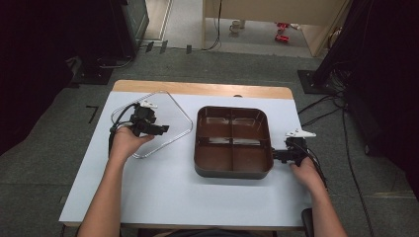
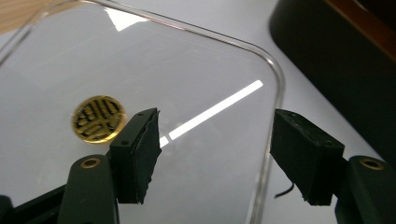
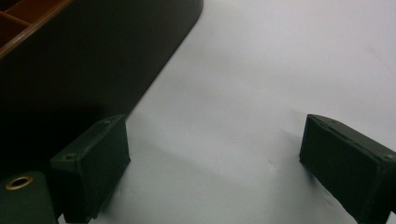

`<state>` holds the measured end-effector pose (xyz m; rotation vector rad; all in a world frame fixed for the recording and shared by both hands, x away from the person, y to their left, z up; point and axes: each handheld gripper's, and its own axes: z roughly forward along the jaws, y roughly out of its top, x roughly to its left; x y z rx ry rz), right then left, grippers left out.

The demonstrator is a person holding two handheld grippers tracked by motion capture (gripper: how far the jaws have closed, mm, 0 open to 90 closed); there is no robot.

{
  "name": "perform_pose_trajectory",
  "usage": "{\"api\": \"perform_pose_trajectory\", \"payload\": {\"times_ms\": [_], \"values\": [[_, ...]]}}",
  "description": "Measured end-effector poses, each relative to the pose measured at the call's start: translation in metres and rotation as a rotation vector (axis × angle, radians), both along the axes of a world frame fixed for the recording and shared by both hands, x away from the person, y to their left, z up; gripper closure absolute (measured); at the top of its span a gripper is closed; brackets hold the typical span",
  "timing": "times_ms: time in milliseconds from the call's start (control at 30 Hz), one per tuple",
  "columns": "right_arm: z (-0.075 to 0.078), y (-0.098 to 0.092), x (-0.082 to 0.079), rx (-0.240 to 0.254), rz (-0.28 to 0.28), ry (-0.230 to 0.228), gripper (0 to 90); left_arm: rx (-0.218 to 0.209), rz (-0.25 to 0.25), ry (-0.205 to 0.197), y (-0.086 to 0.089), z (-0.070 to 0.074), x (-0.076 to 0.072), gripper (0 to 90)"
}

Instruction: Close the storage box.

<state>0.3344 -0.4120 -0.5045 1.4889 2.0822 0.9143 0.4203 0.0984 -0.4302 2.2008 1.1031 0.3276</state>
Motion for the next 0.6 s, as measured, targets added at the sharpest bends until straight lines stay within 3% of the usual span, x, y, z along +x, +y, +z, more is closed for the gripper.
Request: {"api": "perform_pose_trajectory", "payload": {"times_ms": [200,433,600], "values": [[0.0,0.0,0.0,0.0,0.0,0.0,7.8,0.006,0.012,-0.027,0.006,-0.003,0.024,33.2],[0.0,0.0,0.0,0.0,0.0,0.0,7.8,0.002,0.094,-0.054,0.023,-0.02,0.046,33.6],[0.0,0.0,0.0,0.0,0.0,0.0,7.8,0.045,0.143,-0.038,0.031,-0.035,0.054,36.0]]}}
